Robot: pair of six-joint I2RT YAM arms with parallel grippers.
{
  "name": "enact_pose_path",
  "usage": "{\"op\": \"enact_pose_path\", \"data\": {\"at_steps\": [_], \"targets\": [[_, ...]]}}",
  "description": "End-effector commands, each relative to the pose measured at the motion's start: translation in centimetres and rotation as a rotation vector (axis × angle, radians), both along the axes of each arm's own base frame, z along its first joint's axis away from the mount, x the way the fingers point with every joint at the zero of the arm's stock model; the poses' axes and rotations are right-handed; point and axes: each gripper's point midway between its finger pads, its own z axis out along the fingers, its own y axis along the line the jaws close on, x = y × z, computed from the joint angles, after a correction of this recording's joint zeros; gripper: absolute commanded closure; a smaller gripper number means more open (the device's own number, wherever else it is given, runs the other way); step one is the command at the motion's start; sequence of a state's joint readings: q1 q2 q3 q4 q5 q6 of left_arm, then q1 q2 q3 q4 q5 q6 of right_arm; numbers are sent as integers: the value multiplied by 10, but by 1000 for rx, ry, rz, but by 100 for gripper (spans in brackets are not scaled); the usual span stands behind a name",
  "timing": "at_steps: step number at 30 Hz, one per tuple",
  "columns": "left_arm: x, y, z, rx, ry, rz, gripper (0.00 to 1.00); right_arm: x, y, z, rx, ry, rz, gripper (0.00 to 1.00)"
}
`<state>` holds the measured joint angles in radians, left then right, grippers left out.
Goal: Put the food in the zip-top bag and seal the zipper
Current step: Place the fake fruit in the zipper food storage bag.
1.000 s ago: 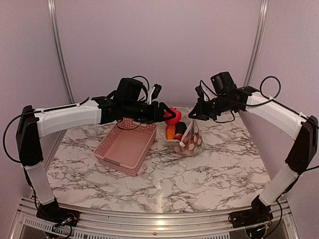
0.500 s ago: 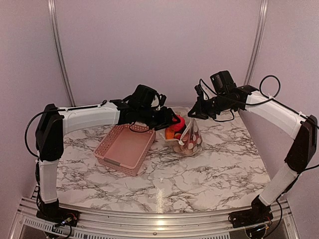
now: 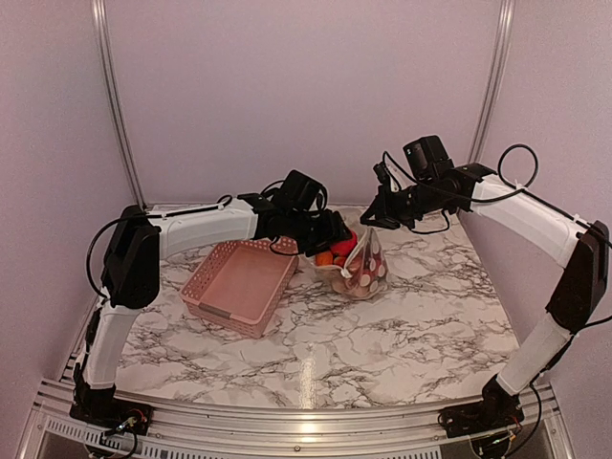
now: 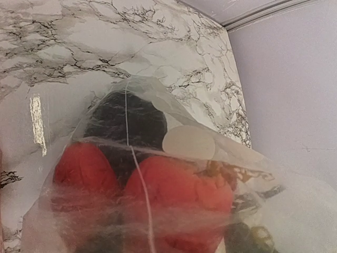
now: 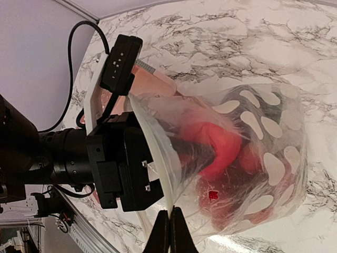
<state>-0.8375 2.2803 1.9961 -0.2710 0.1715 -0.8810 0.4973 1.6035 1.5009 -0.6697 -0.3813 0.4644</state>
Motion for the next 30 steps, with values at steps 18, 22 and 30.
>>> {"op": "enact_pose_path", "data": {"at_steps": [18,22,30], "targets": [[-36,36,138,-56,-327,-119,1,-13,-6,20,9,-47,-5,100],[-44,75,150,143,-573,-89,1,-22,-6,25,8,-65,43,100],[-65,126,175,262,-893,-48,1,-69,-3,38,54,-32,225,100]]}}
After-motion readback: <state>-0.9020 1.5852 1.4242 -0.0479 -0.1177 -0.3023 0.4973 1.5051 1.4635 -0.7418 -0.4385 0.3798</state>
